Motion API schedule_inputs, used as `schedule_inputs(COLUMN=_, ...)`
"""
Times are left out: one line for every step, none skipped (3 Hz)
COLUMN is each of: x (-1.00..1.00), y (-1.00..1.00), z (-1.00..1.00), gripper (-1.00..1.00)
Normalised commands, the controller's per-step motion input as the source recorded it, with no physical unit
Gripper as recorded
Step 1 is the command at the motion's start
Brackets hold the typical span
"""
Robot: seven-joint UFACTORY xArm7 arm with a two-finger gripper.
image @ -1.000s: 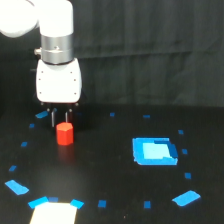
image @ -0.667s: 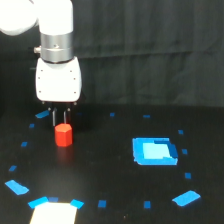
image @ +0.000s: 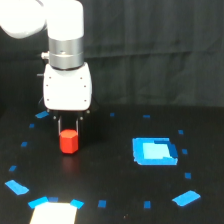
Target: Pick up the red object from the table
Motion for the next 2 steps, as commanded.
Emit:
schedule_inputs(x=-0.3, y=0.18, z=0.3, gripper=-1.0)
schedule_inputs(x=-0.3, y=-0.3, z=0.8, gripper=-0.91)
